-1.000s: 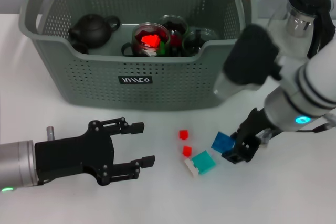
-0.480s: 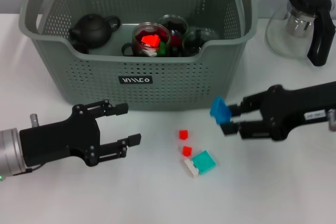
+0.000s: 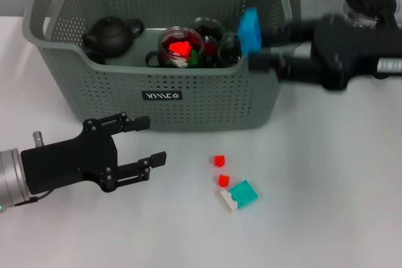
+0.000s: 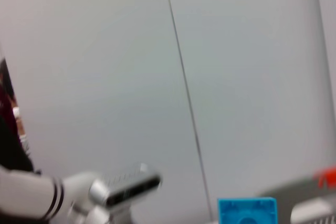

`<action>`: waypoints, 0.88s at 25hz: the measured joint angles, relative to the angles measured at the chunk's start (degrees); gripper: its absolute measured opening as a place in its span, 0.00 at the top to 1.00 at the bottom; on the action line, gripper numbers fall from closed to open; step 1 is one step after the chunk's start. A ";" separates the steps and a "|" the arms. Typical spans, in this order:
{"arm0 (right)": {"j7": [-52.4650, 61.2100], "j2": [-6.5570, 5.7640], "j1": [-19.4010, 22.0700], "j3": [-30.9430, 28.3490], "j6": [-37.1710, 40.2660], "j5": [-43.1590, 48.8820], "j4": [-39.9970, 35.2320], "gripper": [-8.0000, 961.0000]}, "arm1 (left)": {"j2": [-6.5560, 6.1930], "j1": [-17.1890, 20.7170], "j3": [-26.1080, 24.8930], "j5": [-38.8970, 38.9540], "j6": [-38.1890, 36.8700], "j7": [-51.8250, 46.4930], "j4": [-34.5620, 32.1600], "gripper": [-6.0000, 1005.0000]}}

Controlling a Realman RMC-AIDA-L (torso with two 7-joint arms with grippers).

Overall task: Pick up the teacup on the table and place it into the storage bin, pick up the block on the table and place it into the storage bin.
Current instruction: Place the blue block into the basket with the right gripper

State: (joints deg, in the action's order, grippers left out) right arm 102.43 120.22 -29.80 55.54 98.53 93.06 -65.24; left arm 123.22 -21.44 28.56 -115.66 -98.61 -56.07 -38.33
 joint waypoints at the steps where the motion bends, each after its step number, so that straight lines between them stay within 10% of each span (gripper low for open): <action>1: -0.30 -0.03 -0.78 -0.55 -0.39 -0.87 0.00 0.49 | 0.02 0.00 0.00 0.01 -0.01 -0.18 0.01 0.30; 9: 3.51 -0.45 -8.25 -5.56 -13.33 -1.57 -0.19 0.48 | 0.09 -0.09 -0.01 0.57 -0.19 -0.82 0.01 0.30; 16: 19.85 -3.15 -19.03 -2.93 -23.59 17.67 0.05 0.47 | 0.12 -0.09 -0.01 0.92 -0.45 -1.58 -0.08 0.30; 22: 28.16 -1.02 -28.60 0.32 -28.74 39.94 2.15 0.46 | 0.33 -0.22 0.01 1.36 -0.51 -1.59 -0.08 0.30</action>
State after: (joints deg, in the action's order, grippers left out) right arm 130.59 119.21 -58.40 55.86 69.79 133.00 -63.10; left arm 123.55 -21.67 28.57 -114.30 -99.11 -57.66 -38.41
